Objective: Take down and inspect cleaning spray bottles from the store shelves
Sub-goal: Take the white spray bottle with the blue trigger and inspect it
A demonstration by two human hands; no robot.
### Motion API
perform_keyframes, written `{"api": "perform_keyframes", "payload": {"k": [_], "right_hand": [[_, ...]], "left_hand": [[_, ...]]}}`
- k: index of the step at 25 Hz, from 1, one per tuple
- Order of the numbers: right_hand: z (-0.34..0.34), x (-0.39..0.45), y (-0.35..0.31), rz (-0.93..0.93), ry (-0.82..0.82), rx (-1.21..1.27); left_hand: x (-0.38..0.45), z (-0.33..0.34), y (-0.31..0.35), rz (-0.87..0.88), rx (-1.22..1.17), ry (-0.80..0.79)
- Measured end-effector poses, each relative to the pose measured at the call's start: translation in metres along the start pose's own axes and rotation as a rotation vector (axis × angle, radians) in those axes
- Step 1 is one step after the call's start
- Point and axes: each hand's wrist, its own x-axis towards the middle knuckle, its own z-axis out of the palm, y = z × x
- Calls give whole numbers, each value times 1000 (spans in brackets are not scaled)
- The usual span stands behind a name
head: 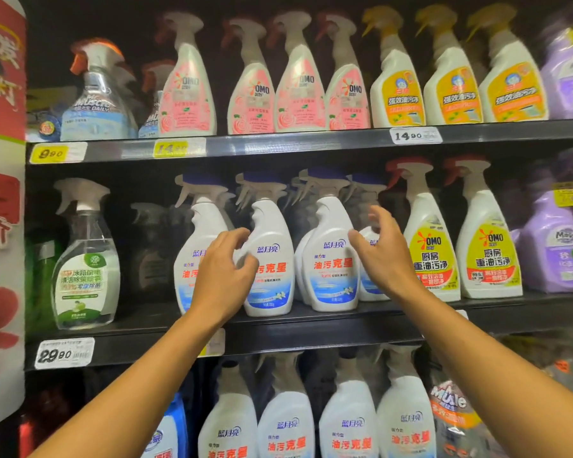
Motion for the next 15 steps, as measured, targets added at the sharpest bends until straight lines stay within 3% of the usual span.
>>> {"api": "perform_keyframes", "payload": {"k": [3, 5, 10, 15], "right_hand": [[7, -3, 6, 179, -216, 183], [15, -2, 11, 198, -268, 169], [17, 1, 16, 205, -281, 253], [6, -4, 12, 219, -253, 389]], "left_hand": [[-2, 13, 10, 22, 8, -41], [-7, 19, 14, 31, 10, -69], [-21, 22, 17, -2, 38, -108], [-37, 26, 20, -197, -187, -140]]}}
